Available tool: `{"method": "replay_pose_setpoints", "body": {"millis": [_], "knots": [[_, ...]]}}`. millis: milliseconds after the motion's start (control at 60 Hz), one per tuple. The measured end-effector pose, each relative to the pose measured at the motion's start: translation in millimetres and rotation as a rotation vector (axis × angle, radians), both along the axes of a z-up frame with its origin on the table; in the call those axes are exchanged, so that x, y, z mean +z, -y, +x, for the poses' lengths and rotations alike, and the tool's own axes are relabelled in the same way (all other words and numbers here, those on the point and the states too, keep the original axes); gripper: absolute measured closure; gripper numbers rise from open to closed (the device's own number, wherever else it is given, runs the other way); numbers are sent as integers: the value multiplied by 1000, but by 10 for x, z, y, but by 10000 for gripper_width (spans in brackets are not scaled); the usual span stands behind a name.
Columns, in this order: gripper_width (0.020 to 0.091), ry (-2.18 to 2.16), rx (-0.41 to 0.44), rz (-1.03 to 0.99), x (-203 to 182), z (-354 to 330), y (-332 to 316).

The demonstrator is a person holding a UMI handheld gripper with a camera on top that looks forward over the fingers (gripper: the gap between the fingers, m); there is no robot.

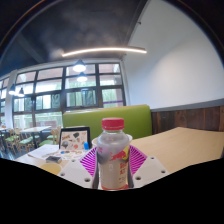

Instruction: Pour water

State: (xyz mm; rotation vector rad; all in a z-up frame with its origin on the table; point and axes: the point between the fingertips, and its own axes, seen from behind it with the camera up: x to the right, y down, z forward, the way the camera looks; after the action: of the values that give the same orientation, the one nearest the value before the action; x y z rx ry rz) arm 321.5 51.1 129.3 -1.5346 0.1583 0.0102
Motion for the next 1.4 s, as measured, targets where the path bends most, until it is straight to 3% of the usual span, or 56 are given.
{"method": "replay_pose_setpoints", "body": {"millis": [200, 450, 533, 667, 700, 767, 850, 1167, 1400], "knots": [[703, 52, -11, -91, -361, 20, -54], [712, 105, -17, -55, -343, -11, -54], [684, 100, -15, -54, -341, 0, -71], [562, 109, 10, -78, -324, -56, -7], [484, 111, 17, -91, -336, -69, 22], [254, 109, 27, -115, -356, -48, 129], [281, 103, 21, -124, -299, -27, 363], [281, 104, 2, -77, 139, -308, 1724], [271, 69, 18, -97, 27, -568, 2454]]}}
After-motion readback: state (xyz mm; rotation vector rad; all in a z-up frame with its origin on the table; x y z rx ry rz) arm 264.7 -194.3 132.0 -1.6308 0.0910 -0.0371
